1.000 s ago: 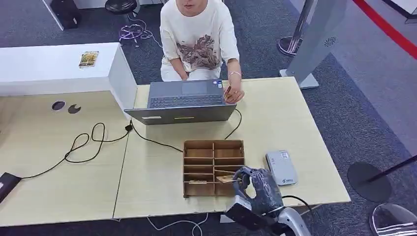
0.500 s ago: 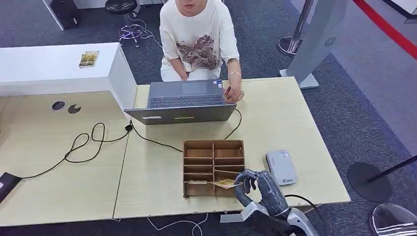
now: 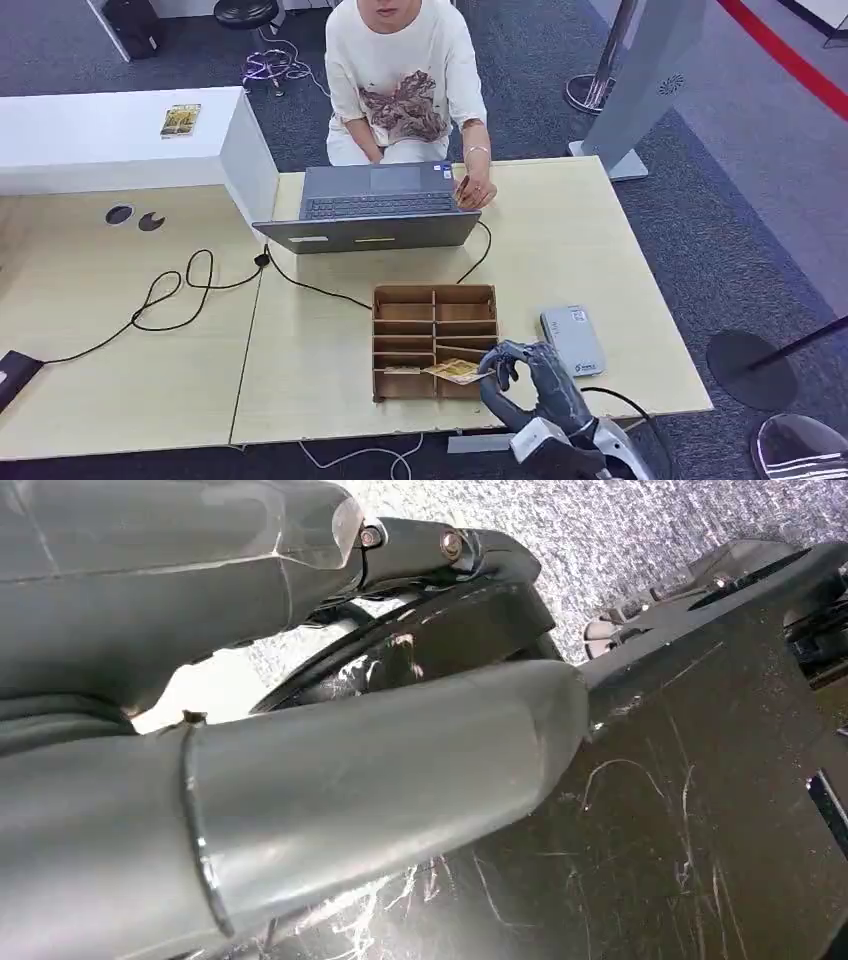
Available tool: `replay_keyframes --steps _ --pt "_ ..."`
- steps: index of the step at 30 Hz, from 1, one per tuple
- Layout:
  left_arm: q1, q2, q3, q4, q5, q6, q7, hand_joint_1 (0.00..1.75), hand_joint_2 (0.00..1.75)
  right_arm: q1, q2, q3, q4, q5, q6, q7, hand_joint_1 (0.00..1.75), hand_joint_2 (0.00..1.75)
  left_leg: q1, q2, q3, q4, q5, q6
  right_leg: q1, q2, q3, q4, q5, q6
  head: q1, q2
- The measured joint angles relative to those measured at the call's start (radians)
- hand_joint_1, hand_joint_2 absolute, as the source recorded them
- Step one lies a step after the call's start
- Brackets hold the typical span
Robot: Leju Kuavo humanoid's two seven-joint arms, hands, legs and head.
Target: Pass the card to the sensor for recognition and then transmit it.
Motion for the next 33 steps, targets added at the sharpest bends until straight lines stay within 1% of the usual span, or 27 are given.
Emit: replay_keyframes --steps 8,14,17,20,23,25,27,29,33 --pt "-0.001 0.000 0.000 0.000 -0.003 -0.003 0.001 0.00 0.00 -0.019 0.000 -0.015 -0.019 0.032 0.010 -0.026 1.75 1.75 0.000 0.000 0.000 0.000 0.000 0.000 0.000 0.000 0.000 0.000 0.000 0.000 0.000 0.000" --pt "-0.002 0.000 0.000 0.000 -0.008 -0.006 0.002 0.00 0.00 -0.049 0.002 -0.015 -0.034 0.041 0.019 -0.031 1.75 1.75 0.000 0.000 0.000 0.000 0.000 0.000 0.000 0.000 0.000 0.000 0.000 0.000 0.000 0.000" --pt "-0.002 0.000 0.000 0.000 -0.013 -0.006 0.003 0.00 0.00 -0.083 0.005 -0.014 -0.035 0.050 0.019 -0.024 1.75 1.75 0.000 0.000 0.000 0.000 0.000 0.000 0.000 0.000 0.000 0.000 0.000 0.000 0.000 0.000" --pt "-0.003 0.001 -0.002 0.000 -0.015 -0.009 0.003 0.00 0.00 -0.126 0.010 -0.012 -0.035 0.069 0.017 0.000 1.75 1.75 0.000 0.000 0.000 0.000 0.000 0.000 0.000 0.000 0.000 0.000 0.000 0.000 0.000 0.000" --pt "-0.003 0.002 -0.003 0.000 -0.017 -0.012 0.005 0.00 0.00 -0.178 0.014 -0.007 -0.035 0.123 -0.005 0.048 1.75 1.75 0.000 0.000 0.000 0.000 0.000 0.000 0.000 0.000 0.000 0.000 0.001 0.000 0.000 0.000" --pt "-0.005 0.002 -0.005 0.000 -0.019 -0.015 0.009 0.00 0.00 -0.215 0.018 -0.002 -0.034 0.152 -0.008 0.071 1.75 1.75 0.000 0.000 0.000 0.000 0.000 0.000 0.000 0.000 0.001 0.000 0.001 0.000 0.000 0.000" --pt "-0.006 0.003 -0.008 0.000 -0.024 -0.016 0.009 0.00 0.00 -0.258 0.024 0.009 -0.029 0.182 -0.014 0.109 1.75 1.75 0.000 0.000 0.000 0.000 0.001 0.000 0.000 0.000 0.000 0.001 0.001 0.000 0.000 0.000" --pt "-0.006 0.003 -0.010 0.000 -0.027 -0.018 0.010 0.00 0.00 -0.308 0.030 0.021 -0.022 0.202 -0.012 0.144 1.75 1.75 0.000 0.000 0.000 0.000 0.001 0.001 0.000 0.000 0.000 0.001 0.001 0.000 0.000 0.000" --pt "-0.006 0.003 -0.016 0.000 -0.032 -0.019 0.010 0.00 0.00 -0.404 0.041 0.040 0.001 0.209 0.005 0.193 1.75 1.75 0.000 0.000 0.000 0.000 0.001 0.000 0.000 0.000 0.000 0.001 0.001 0.000 0.000 0.000"
